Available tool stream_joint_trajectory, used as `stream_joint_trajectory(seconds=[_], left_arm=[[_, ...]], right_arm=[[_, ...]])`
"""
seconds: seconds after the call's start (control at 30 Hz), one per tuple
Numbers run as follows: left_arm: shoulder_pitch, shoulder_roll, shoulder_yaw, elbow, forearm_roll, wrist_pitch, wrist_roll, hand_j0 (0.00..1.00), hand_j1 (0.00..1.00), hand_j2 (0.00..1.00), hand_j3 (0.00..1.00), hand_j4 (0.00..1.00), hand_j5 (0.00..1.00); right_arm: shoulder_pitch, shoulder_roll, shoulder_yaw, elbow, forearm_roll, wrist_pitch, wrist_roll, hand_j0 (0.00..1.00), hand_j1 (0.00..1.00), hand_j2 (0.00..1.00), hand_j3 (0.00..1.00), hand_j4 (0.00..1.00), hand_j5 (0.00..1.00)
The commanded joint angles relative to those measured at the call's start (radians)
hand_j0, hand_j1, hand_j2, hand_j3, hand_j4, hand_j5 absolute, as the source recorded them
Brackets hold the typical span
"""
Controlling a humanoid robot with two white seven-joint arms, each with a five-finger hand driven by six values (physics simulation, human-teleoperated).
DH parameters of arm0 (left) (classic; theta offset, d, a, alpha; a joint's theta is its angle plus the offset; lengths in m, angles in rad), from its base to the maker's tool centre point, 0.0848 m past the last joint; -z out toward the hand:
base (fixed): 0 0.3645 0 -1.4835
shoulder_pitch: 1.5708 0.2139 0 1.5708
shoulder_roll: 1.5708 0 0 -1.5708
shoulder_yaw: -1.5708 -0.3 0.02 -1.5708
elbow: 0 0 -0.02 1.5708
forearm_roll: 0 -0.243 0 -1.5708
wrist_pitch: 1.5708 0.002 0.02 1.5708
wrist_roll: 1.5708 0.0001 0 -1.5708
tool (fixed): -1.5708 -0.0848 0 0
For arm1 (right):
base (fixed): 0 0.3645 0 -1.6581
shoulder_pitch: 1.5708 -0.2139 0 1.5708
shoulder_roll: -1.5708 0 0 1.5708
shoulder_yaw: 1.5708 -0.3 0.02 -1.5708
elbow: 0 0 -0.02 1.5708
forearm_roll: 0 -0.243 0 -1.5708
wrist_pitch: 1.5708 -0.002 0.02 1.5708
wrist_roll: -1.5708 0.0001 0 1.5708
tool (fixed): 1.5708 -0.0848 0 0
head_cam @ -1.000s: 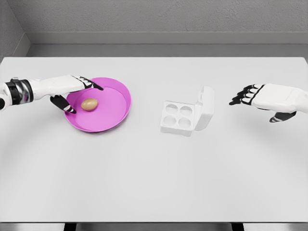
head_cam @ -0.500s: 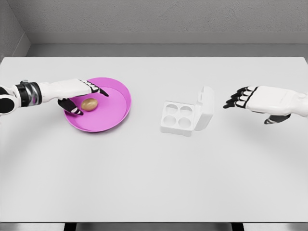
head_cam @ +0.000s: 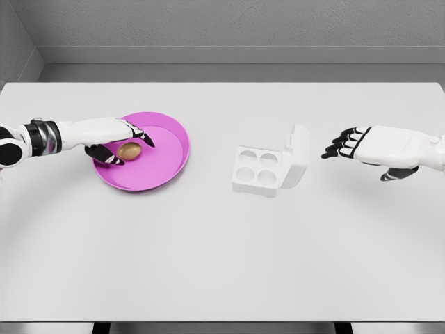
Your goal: Pack egg into the box and close the box lid
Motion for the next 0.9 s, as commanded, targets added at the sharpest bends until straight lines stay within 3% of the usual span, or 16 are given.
stream_joint_trajectory(seconds=[0.0,0.63,0.87], left_arm=[[0.002,0.001,0.0,0.0,0.006,0.002,0.0,0.74,0.74,0.74,0.74,0.74,0.74],[0.002,-0.006,0.0,0.031,0.005,0.002,0.0,0.74,0.74,0.74,0.74,0.74,0.74],[0.002,-0.006,-0.006,0.028,0.005,0.002,-0.001,0.65,0.65,0.65,0.65,0.65,0.65]], right_arm=[[-0.002,-0.001,0.0,0.0,-0.005,0.003,0.0,1.0,1.0,1.0,1.0,1.0,1.0],[0.0,-0.001,0.0,0.001,-0.005,0.003,0.0,1.0,1.0,1.0,1.0,1.0,1.0],[-0.002,-0.001,-0.002,0.001,-0.005,0.003,0.0,1.0,1.0,1.0,1.0,1.0,1.0]])
